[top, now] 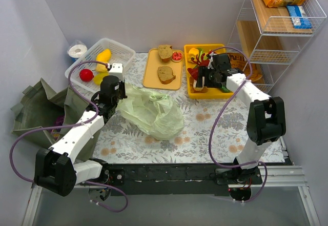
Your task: Place the mixed food into the grocery bags and tie them
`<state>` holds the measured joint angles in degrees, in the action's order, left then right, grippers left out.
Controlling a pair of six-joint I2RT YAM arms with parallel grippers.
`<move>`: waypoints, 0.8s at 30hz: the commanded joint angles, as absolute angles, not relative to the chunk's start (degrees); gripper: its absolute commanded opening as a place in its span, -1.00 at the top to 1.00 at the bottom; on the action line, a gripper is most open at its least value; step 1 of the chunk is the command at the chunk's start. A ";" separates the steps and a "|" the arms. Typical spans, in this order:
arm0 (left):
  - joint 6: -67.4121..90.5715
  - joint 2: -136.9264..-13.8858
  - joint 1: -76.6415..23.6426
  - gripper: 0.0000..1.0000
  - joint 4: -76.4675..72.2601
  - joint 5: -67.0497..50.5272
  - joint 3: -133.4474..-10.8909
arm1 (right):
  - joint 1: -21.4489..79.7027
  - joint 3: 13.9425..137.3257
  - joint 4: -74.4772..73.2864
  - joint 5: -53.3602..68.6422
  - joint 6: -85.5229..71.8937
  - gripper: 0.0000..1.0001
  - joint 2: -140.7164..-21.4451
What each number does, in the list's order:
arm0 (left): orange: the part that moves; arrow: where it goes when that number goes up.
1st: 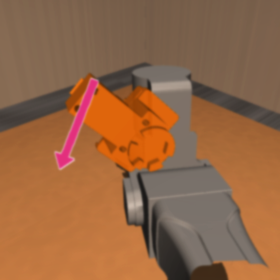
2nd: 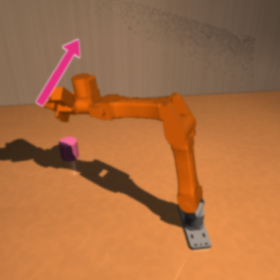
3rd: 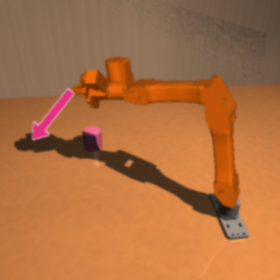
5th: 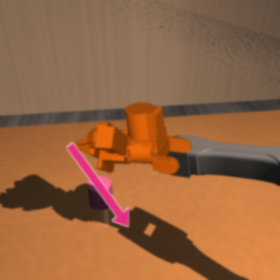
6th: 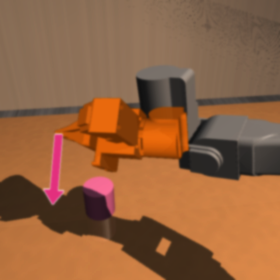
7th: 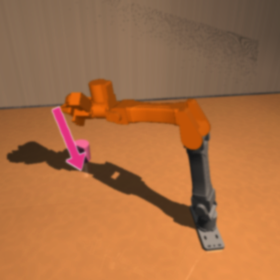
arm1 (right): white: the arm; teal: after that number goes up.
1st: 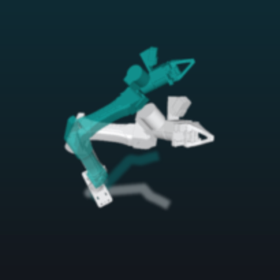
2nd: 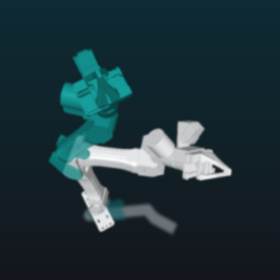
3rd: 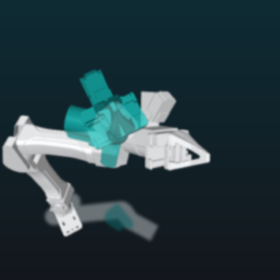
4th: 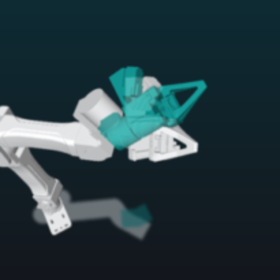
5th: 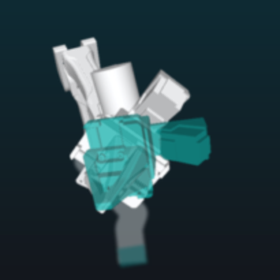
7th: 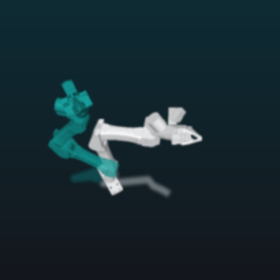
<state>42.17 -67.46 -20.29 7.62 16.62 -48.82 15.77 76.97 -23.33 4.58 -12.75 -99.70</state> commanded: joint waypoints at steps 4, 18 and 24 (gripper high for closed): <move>41.84 -65.66 -19.95 1.00 6.15 15.29 -48.08 | 13.81 80.42 -19.51 -1.66 -8.35 -0.61 -102.56; 42.01 -64.60 -19.95 1.00 6.06 13.54 -47.90 | 10.11 83.67 -15.21 -9.23 14.40 -0.33 -110.82; 42.27 -64.51 -19.95 1.00 6.06 12.83 -47.81 | 8.01 87.36 -16.61 -6.59 20.21 -0.25 -115.57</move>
<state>42.22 -66.67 -20.29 7.20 13.80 -48.36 9.98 83.83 -17.85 -7.20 14.04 -113.69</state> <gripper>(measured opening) 0.015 0.633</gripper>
